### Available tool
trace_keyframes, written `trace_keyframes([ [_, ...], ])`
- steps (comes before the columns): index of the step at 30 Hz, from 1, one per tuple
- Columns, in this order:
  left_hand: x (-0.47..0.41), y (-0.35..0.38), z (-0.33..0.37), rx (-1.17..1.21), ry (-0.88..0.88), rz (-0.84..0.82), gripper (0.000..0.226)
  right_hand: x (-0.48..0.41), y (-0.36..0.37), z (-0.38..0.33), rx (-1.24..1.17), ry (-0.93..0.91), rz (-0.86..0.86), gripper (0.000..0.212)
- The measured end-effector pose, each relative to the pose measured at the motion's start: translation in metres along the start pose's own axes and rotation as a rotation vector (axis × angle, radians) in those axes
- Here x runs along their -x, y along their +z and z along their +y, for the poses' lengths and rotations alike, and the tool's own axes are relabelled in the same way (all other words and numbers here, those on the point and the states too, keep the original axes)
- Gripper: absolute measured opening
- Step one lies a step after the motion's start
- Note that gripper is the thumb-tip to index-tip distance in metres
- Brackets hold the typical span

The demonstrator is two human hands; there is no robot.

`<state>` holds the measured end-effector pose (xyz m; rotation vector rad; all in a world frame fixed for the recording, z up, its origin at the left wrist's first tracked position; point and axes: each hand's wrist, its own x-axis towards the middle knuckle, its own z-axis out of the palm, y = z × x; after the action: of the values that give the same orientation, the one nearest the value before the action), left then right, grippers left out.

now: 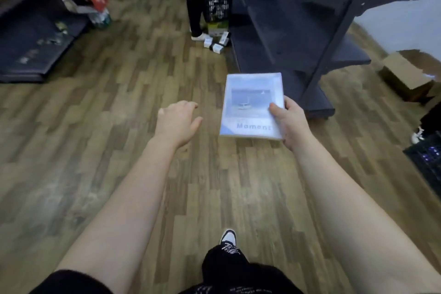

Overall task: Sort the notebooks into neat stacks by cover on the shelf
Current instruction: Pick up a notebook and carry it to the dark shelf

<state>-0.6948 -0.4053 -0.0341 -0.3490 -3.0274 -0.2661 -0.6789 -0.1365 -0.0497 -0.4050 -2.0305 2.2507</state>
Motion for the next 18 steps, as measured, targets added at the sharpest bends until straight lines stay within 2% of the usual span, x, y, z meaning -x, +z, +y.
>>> trace_keyframes([
  [7,-0.123,0.000,-0.038,0.006,-0.111,0.031,0.041,-0.143,0.047,-0.027,0.029,0.013,-0.094,0.025],
  [12,-0.195,0.016,-0.067,0.029,-0.166,0.024,0.041,-0.224,0.081,-0.021,0.029,0.044,-0.130,0.019],
  [18,-0.295,0.035,-0.118,0.002,-0.180,0.002,0.045,-0.330,0.136,-0.012,0.028,0.084,-0.176,0.024],
])
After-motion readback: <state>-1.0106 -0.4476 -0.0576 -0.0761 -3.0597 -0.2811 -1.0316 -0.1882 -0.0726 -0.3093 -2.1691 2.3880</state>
